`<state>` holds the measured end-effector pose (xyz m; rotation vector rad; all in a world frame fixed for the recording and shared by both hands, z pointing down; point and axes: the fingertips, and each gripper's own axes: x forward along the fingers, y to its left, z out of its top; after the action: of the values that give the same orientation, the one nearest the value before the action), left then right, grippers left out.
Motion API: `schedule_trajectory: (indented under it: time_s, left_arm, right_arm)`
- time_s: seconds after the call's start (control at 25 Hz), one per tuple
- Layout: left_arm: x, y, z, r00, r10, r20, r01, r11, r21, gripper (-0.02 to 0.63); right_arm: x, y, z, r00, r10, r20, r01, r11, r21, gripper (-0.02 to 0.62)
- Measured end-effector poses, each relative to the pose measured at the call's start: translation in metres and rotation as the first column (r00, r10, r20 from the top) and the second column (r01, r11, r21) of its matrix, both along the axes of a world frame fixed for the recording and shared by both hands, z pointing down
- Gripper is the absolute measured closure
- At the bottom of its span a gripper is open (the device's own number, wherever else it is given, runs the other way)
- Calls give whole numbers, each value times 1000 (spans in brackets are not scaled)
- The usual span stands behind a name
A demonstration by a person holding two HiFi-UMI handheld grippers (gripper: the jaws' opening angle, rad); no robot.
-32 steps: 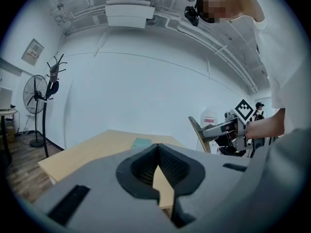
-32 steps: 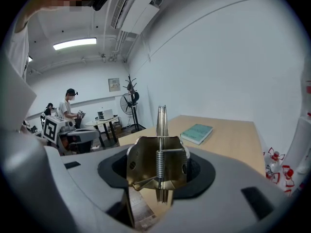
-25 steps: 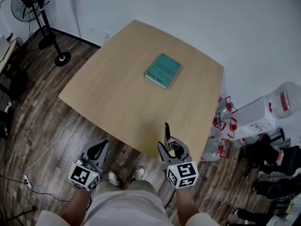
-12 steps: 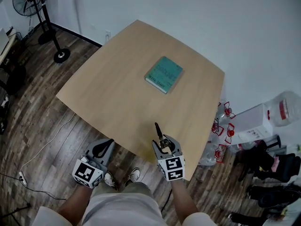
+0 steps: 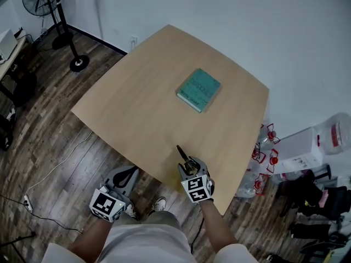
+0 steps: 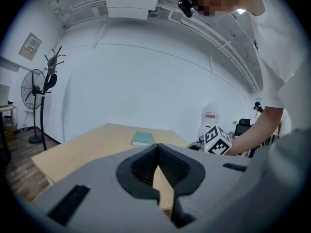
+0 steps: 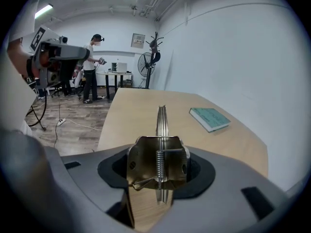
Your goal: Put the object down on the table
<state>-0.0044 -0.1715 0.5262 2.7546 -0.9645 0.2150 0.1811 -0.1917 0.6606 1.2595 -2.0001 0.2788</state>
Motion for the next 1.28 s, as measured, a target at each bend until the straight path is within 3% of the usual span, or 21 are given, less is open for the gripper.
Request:
schedule_trajectory:
  time_s: [0.2,0.6,0.92,1.28]
  left_arm:
    - [-5,0,3,1000,-29,8,29,1000,-6,600]
    - [-18,11,7,996,-90,27,91,996,-18,600]
    - [-30,15,3,988,-146,46,147,989,-11,600]
    - [-40,24,0,978,-196,66,197,980,-9,600]
  right_arm:
    - [4,-9,23,1000,10,-5,-10,999,-33,396]
    - [6,-45,40,984,-91,-154,89,996,-19,396]
    - [8,-71,58,943,-169,-286,166,986,-36,397]
    - [10,-90,71,906,-214,-365,204,977,-67,397]
